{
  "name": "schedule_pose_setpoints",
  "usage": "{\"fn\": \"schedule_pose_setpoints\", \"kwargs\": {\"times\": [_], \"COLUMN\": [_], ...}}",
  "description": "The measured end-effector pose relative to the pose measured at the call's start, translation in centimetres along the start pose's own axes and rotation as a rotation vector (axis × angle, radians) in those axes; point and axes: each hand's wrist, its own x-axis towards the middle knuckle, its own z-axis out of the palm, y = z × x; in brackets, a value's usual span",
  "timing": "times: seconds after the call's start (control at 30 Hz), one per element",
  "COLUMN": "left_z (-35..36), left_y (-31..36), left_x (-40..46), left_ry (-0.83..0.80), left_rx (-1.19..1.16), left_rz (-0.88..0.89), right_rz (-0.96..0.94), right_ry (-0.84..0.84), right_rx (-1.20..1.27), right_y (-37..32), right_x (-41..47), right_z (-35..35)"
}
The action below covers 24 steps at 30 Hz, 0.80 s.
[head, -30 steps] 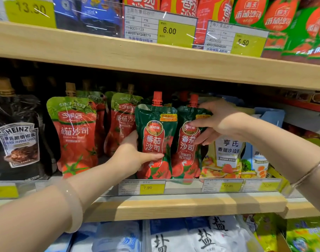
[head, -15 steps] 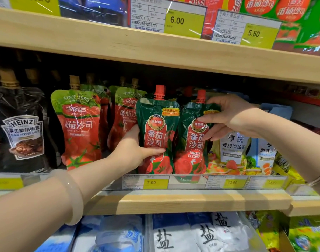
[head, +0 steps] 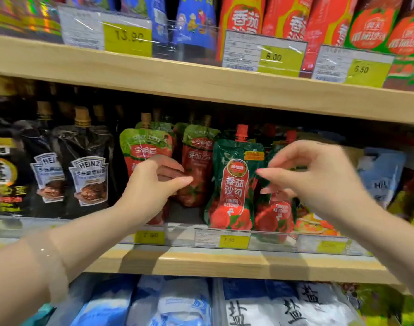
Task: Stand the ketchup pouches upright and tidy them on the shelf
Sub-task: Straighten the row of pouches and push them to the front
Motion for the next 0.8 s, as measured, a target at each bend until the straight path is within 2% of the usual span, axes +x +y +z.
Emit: {"fn": "schedule_pose_setpoints", "kwargs": {"times": [0.1,0.23,0.37,0.47,0.57,0.7,0.8], "left_z": [-1.9,-3.9,-5.5,-5.8,-5.7,-5.6,-5.1], "left_y": [-0.2,0.0,-0.3,-0.8,-0.9,-0.4,0.2], "left_x": [-0.1,0.3,0.9,1.1,1.4,1.8,2.6], "left_ry": [0.092,0.159,0.211,0.222,0.213,0.28,0.268], "left_rx": [0.003,0.011,0.018,0.021,0.089,0.384,0.637], "left_rz": [-0.001,0.044,0.063,0.068,0.113,0.272,0.325], "right_rz": [-0.135,-0.305,-0.222,-0.081,-0.056,-0.03,0.029], "right_ry": [-0.109,-0.283,-0.36,-0.311,-0.247,-0.172,-0.203], "right_rx": [-0.158,-0.555,-0.837,-0.818,-0.806,-0.771,-0.808], "right_y": [-1.7,-4.1,-5.8,-6.7,-6.3,-6.0,-6.7], "right_x": [0.4,1.2,3.4,5.3,5.6,5.8,7.5], "right_z": [4.4,10.0,13.6,14.2,13.6,13.3,14.0]}}
